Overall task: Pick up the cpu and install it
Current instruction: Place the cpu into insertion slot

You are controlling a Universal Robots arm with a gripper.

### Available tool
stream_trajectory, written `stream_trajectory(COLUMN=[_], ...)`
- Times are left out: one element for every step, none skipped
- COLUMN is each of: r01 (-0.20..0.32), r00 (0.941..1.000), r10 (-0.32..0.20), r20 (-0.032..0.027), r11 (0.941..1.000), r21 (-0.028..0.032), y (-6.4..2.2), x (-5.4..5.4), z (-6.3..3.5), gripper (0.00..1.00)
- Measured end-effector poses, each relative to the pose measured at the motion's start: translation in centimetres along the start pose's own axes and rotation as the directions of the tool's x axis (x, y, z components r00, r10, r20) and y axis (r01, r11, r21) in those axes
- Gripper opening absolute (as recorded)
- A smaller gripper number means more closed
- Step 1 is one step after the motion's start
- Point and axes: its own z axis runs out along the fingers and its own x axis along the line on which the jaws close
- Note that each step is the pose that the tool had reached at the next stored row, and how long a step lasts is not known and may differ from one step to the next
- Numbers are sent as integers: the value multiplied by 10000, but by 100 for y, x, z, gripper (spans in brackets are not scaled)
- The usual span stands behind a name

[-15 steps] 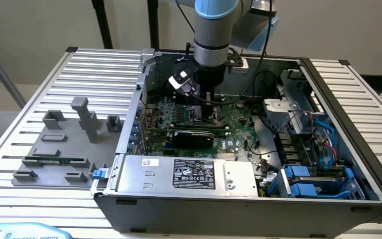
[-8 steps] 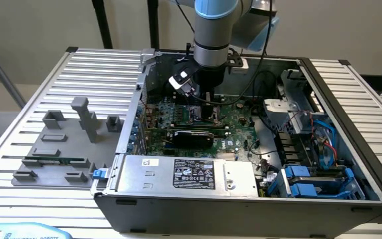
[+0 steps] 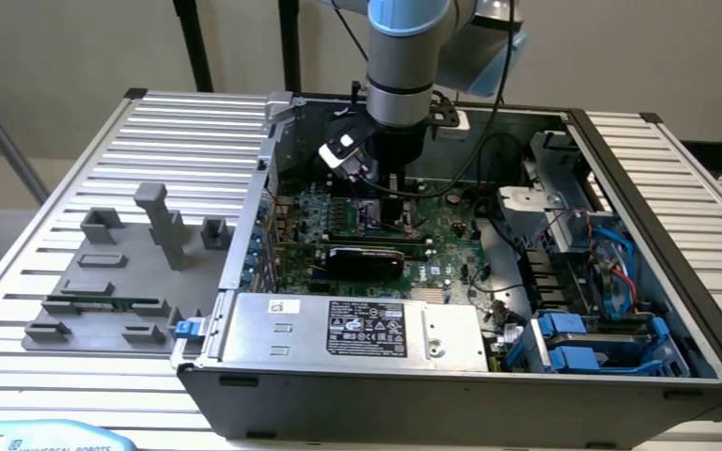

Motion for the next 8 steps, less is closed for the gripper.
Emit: stream_trajectory(r01=[-2,-2,-2,-1,-1,0,0,0], r00=[10000,10000,10000,10000,10000,10000,10000,10000], r10=[2,2,2,1,1,0,0,0], r20=[7,11,16,21,26,30,34,38], r11=[10000,10000,10000,10000,10000,10000,10000,9999], r21=[-11,-26,-45,-62,-77,-90,-98,-103], y=[0,0,-1,-1,-3,-4,-7,-10], x=[0,0,0,0,0,0,0,0], z=[0,1,1,2,3,4,5,6], gripper=[55,55,55,55,55,55,55,55])
